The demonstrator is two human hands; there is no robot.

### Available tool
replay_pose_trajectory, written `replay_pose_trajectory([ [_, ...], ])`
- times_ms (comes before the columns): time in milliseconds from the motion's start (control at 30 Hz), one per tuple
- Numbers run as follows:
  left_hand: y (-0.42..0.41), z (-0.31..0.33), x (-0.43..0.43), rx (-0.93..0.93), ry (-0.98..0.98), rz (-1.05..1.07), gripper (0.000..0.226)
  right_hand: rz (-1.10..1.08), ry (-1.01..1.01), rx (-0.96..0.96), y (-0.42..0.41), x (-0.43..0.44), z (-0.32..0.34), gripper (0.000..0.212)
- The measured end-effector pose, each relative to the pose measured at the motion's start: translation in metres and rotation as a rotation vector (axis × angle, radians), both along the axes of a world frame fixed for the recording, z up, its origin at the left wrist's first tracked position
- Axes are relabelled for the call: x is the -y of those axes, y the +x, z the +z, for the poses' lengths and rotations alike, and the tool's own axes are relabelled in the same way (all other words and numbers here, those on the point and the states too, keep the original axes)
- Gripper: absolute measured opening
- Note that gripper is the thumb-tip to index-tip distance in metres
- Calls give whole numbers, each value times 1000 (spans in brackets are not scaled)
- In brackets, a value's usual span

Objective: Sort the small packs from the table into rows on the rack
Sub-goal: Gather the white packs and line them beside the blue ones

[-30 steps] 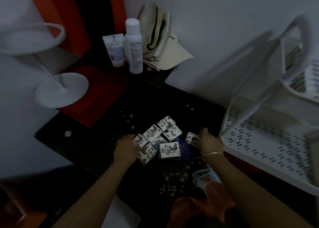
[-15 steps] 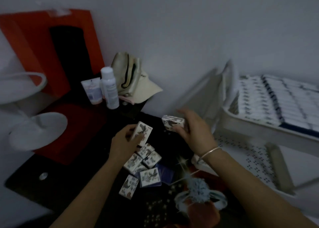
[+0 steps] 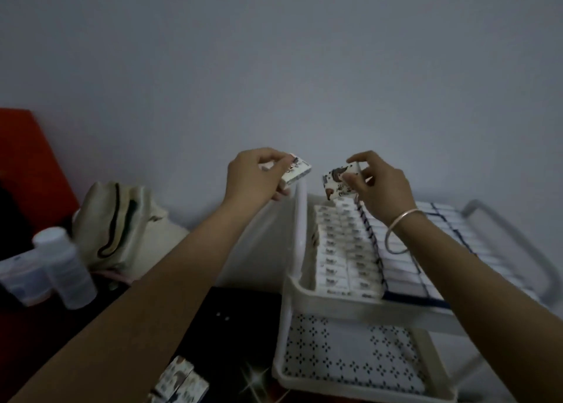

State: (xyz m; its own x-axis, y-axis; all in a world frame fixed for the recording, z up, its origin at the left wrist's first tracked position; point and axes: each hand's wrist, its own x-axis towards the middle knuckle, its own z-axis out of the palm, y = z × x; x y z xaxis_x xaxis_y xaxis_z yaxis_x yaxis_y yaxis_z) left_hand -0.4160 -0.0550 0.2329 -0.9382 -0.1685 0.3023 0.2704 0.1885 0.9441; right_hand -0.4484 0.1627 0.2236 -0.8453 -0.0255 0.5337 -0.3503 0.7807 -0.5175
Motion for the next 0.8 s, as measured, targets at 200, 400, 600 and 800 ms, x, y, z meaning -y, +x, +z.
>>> replay_pose_trajectory([
  [200,-65,16,-30,347,316,-212,26,-18,-39,204,-65,-12,-16,24],
  [400,-93,15,-37,435,255,-313,35,55,-173,325,-94,-13,-36,44],
  [600,-108,5,-44,249,-169,-224,33,138,-55,152,-84,-15,-49,33],
  [800,-121,1,-55,-73,-898,-55,49,125,-58,208,-79,-20,-54,21],
])
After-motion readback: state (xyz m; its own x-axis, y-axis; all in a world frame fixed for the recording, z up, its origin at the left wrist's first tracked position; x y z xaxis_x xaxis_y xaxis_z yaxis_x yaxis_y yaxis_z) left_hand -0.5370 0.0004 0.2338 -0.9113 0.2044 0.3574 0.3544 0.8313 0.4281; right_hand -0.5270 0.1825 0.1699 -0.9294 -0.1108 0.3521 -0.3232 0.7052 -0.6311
